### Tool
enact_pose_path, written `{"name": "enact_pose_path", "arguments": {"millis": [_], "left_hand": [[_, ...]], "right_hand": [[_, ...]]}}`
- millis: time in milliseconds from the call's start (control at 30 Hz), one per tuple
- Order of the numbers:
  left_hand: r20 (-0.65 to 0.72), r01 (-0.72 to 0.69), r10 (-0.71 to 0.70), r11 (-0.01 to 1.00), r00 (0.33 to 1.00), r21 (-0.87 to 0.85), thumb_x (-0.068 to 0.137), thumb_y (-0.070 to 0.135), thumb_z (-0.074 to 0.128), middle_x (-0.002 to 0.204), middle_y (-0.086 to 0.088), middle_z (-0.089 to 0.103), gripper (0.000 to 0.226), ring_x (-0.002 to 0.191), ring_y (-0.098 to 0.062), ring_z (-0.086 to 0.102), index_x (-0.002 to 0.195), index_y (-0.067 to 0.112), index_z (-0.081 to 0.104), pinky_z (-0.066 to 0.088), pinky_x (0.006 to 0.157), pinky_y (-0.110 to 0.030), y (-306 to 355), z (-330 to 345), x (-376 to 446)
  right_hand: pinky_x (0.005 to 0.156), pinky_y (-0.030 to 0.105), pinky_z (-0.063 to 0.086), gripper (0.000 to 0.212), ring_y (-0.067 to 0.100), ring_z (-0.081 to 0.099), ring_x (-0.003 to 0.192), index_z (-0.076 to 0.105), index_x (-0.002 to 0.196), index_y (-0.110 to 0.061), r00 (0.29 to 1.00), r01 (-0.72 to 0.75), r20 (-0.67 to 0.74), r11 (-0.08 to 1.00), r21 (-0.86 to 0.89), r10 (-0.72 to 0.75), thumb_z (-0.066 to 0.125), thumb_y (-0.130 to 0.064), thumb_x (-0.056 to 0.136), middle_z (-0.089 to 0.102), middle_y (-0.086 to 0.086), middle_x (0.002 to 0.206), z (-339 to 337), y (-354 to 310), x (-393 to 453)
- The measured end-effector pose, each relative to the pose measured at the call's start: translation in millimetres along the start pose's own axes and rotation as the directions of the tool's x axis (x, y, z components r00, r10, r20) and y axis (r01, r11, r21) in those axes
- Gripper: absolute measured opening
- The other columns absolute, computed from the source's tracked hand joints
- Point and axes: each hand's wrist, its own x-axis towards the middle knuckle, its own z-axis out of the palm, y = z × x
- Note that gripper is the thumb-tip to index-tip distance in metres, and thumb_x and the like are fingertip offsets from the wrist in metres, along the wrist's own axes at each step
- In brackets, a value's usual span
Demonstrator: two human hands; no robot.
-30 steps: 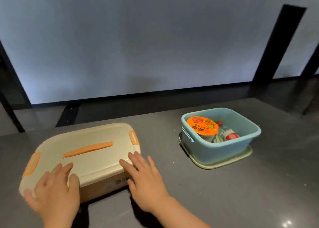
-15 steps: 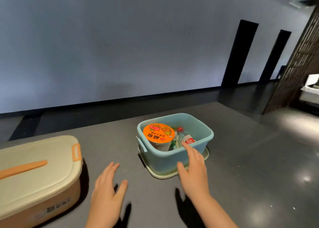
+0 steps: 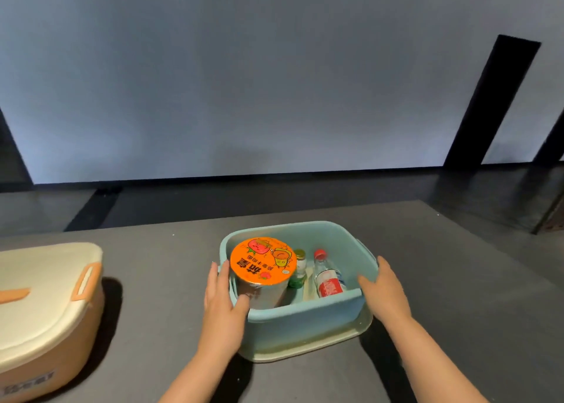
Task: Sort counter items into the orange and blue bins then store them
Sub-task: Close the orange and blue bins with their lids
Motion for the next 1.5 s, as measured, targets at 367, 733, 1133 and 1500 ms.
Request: {"name": "enact_pose_path", "arguments": {"millis": [367, 733, 1133, 1500], "left_hand": [[0.012, 0.253, -0.256, 0.942, 0.966, -0.222, 0.083, -0.005, 0.046, 0.13, -0.003, 0.054, 0.072, 0.107, -0.023, 0.059, 0.144, 0.031, 0.034, 0.051, 0.092, -0.047, -2.9, -19.2, 29.3], [-0.134, 0.05, -0.077, 0.979, 0.988, -0.197, 0.08, -0.009, 0.045, 0.125, 0.008, 0.057, 0.074, 0.101, -0.01, 0.06, 0.141, 0.033, 0.04, 0.05, 0.073, -0.028, 23.1, -100.1, -15.9], [-0.237, 0.122, -0.146, 0.986, 0.96, -0.114, 0.079, -0.009, 0.045, 0.143, 0.007, 0.045, 0.074, 0.13, -0.017, 0.041, 0.138, 0.037, 0.045, 0.038, 0.103, -0.041, -17.2, -207.5, -120.7], [-0.05, 0.161, -0.164, 0.985, 0.985, -0.065, 0.076, -0.016, 0.045, 0.122, 0.009, 0.05, 0.073, 0.099, -0.004, 0.051, 0.126, 0.038, 0.05, 0.043, 0.079, -0.036, -65.7, -268.7, -175.7]], "right_hand": [[0.077, 0.04, 0.05, 0.056, 0.025, 0.057, 0.089, 0.034, 0.133, -0.036, 0.984, -0.136, -0.066, 0.934, 0.33, 0.166, 0.05, -0.013, 0.084, 0.059, 0.0, 0.1, 28.2, 0.2, -22.3], [0.063, 0.03, 0.042, 0.055, 0.016, 0.055, 0.083, 0.042, 0.129, -0.036, 0.981, -0.023, -0.164, 0.906, 0.423, 0.101, 0.057, -0.011, 0.083, 0.059, -0.007, 0.097, 26.6, -22.5, -101.3], [0.062, 0.027, 0.041, 0.057, 0.007, 0.054, 0.08, 0.047, 0.125, -0.038, 0.998, -0.013, -0.048, 0.904, 0.428, 0.037, 0.059, -0.007, 0.078, 0.057, -0.02, 0.089, 64.4, -47.2, -218.3], [0.061, 0.031, 0.046, 0.054, 0.005, 0.057, 0.077, 0.05, 0.118, -0.044, 0.982, -0.048, -0.15, 0.922, 0.384, 0.113, 0.06, -0.008, 0.078, 0.061, -0.019, 0.085, 100.3, -34.9, -326.7]]}}
